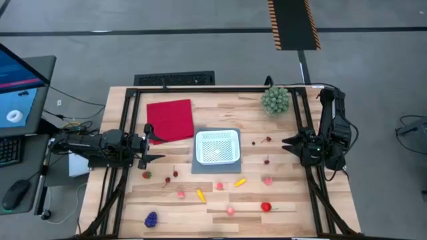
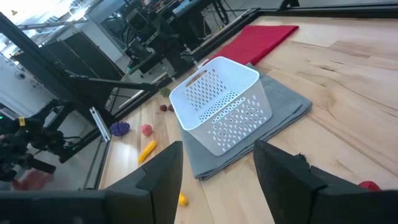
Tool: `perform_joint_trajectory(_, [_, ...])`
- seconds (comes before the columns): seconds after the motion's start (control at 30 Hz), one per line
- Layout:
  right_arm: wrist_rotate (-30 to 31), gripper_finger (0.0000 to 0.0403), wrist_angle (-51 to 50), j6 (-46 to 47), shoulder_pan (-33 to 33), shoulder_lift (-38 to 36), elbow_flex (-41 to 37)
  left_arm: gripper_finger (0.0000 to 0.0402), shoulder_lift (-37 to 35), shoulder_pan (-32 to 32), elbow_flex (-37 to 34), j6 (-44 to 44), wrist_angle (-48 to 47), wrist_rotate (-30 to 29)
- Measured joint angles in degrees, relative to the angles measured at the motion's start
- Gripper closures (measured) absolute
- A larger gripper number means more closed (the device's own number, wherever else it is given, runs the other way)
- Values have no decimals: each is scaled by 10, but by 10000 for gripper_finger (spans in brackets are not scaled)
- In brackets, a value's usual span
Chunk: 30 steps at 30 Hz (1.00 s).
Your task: Pick and placing Produce into tupperware
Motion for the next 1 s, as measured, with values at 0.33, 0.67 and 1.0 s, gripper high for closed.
perform_joint_trajectory(0.33, [-32,184,-1,-7,-1,0,0,132,0,0,0,133,0,-11])
perform_joint_trajectory(0.67, [85,184,1,23,-1,0,0,132,0,-1,0,-85,33,29])
perform_joint_trajectory(1.0, [175,184,98,-140,2,1,-17,132,0,-1,0,-204,23,-15])
